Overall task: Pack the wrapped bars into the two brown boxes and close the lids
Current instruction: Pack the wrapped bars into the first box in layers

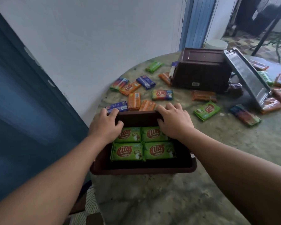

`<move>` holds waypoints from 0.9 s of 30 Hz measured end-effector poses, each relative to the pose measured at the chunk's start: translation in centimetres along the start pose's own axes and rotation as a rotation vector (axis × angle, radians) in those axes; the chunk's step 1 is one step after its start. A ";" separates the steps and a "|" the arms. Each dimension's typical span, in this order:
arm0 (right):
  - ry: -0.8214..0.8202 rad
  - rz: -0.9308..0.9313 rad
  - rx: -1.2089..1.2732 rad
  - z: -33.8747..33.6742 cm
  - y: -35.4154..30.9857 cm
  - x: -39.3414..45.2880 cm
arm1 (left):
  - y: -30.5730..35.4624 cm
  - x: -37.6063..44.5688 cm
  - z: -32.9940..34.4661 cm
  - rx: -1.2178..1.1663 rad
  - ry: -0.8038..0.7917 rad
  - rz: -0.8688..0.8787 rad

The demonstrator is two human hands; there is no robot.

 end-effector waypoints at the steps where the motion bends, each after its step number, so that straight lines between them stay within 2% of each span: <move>1: 0.004 0.016 0.001 -0.2 -0.1 -0.1 | 0.1 0.2 -0.4 -0.018 -0.020 0.010; 3: 0.001 0.055 0.022 -0.6 -0.4 0.2 | 0.2 1.3 -1.4 -0.085 -0.053 0.038; 6: -0.050 0.086 0.138 -1.4 -1.5 2.6 | 0.6 4.8 -2.6 -0.334 -0.095 0.009; 8: -0.079 0.090 0.202 -2.1 -2.1 5.1 | 0.6 7.7 -2.9 -0.375 -0.075 -0.003; 12: -0.139 0.048 0.149 -2.2 -3.2 10.1 | -0.5 12.5 -2.6 -0.266 -0.117 0.065; 20: -0.510 -0.007 -0.176 0.1 -3.2 15.0 | -2.7 16.0 1.2 0.075 -0.335 0.102; 23: -0.520 -0.089 -0.264 1.8 -3.6 15.4 | -2.9 16.2 2.5 0.125 -0.369 0.113; 27: -0.493 -0.116 -0.282 3.0 -4.0 15.8 | -2.9 16.8 3.7 0.055 -0.378 0.151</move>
Point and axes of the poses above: each hand's wrist, its own x-axis towards the middle knuckle, its own z-axis out of the palm, y = z × x, the point moved 1 cm from there along x, towards the middle knuckle, and after that the axes turned 5 degrees about x, right-handed, at the moved point
